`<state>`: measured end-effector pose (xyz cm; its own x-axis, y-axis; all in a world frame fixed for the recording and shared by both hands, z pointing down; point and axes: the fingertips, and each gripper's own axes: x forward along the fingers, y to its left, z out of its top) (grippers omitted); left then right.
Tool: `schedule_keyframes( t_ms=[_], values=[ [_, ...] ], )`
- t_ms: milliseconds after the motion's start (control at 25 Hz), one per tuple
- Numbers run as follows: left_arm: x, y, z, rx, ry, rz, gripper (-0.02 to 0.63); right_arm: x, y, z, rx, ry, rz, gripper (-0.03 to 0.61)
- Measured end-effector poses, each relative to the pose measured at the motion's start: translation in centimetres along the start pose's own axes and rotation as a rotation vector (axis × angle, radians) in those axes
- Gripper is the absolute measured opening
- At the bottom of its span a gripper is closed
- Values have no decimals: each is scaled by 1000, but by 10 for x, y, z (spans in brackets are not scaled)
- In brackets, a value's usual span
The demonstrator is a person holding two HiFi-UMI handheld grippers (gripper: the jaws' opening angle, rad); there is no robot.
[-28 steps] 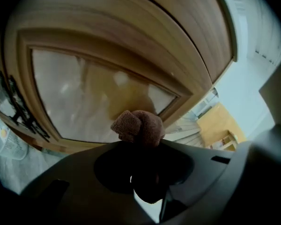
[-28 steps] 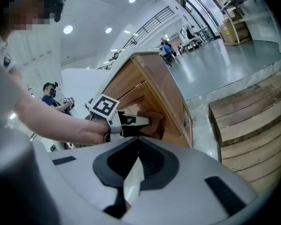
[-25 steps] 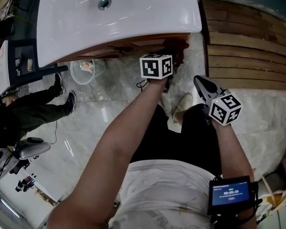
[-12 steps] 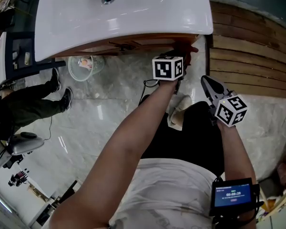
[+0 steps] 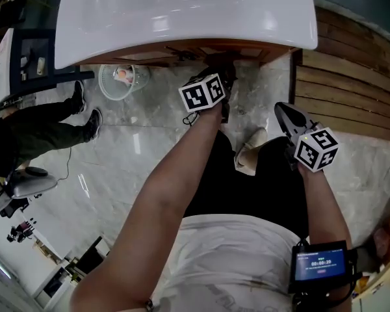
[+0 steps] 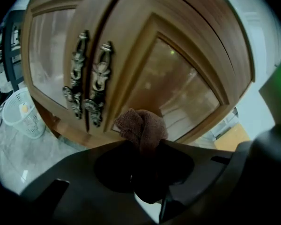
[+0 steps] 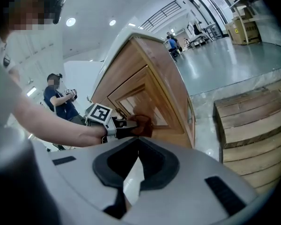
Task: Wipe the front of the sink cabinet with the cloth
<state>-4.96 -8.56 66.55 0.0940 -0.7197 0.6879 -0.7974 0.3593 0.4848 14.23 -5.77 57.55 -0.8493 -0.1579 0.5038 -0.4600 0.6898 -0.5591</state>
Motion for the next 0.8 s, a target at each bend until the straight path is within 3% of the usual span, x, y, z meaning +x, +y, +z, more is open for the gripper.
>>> schedule_keyframes(
  t_ms=[240,360,560,680,800],
  values=[
    [-20,42,8,-96,-60,55,104,7,7,3,-9,16,15,14],
    [-23,53,2,-97,-47,74,104,9,11,3,-15,21,21,14],
    [-26,87,-5,-170,-42,153,104,9,8,3,-8,13,14,14],
    [-20,89,-3,-142,-45,143,104,7,4,-2,2,5,4,14],
    [-10,71,-5,-41,-17,110,104,2,0,-11,18,-1,-8,14]
  ],
)
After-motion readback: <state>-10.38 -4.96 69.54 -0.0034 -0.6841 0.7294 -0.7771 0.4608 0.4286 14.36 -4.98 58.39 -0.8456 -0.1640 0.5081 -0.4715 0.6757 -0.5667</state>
